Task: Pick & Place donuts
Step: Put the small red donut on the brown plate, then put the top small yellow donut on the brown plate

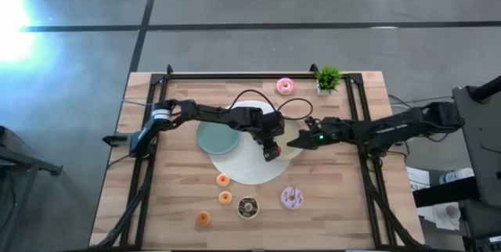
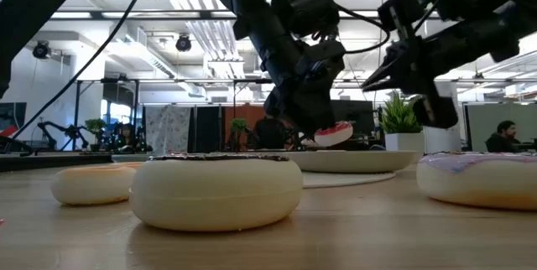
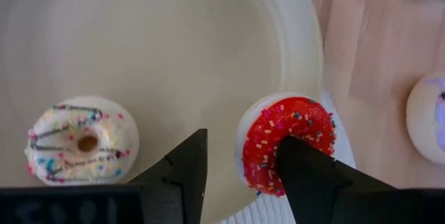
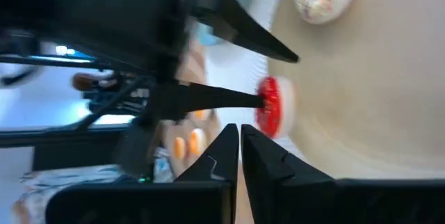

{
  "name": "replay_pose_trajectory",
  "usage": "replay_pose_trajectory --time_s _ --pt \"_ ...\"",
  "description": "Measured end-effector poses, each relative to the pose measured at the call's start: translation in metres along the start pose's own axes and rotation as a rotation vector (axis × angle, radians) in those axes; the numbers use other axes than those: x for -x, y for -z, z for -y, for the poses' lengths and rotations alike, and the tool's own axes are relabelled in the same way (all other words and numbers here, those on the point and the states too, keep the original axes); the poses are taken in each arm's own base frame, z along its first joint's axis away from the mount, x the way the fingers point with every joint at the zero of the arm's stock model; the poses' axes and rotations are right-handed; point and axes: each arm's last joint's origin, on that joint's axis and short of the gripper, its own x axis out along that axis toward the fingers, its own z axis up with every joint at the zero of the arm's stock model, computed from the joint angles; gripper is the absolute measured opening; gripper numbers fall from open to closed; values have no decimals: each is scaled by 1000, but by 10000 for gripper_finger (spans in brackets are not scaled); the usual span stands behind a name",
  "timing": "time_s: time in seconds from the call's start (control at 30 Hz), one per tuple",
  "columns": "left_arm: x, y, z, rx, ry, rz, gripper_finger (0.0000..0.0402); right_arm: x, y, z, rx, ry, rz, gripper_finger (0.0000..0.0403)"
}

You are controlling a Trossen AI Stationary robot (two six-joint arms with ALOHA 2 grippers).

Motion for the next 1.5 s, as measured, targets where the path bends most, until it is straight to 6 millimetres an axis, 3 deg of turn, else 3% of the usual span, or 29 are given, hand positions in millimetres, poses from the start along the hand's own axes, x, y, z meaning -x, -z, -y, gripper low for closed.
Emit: replay_pose_trajectory --time_s 0.37,0.87,1.03,1.17,1.4,1.5 --pt "1 -2 -2 10 -1 12 142 -42 -3 -10 70 63 -64 13" --pt "1 -2 -5 30 -65 23 142 -56 1 13 51 177 -97 13" --pt "1 0 -5 32 -103 12 143 -56 1 9 55 163 -92 13" --pt "19 -2 -1 -9 -124 29 143 -50 -1 0 82 118 -81 13" --pt "83 -5 19 -109 -176 116 142 -31 -3 -18 161 49 -70 13" --pt "105 15 26 -148 -180 61 142 -16 1 -24 257 73 -92 13"
